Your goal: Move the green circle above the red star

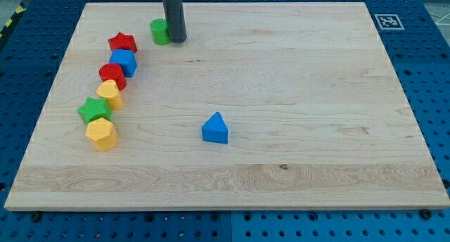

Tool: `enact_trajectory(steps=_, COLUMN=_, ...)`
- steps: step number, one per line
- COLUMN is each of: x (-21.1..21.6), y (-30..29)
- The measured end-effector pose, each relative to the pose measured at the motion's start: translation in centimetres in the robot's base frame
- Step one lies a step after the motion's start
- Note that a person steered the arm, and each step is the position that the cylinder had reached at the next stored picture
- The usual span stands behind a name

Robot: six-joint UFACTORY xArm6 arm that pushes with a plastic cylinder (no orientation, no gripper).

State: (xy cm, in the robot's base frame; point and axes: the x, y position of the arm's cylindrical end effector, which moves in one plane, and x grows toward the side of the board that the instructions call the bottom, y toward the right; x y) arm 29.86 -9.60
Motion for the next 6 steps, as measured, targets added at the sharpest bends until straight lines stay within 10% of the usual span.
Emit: enact_trajectory(steps=6, x=-7.2, y=-4.6)
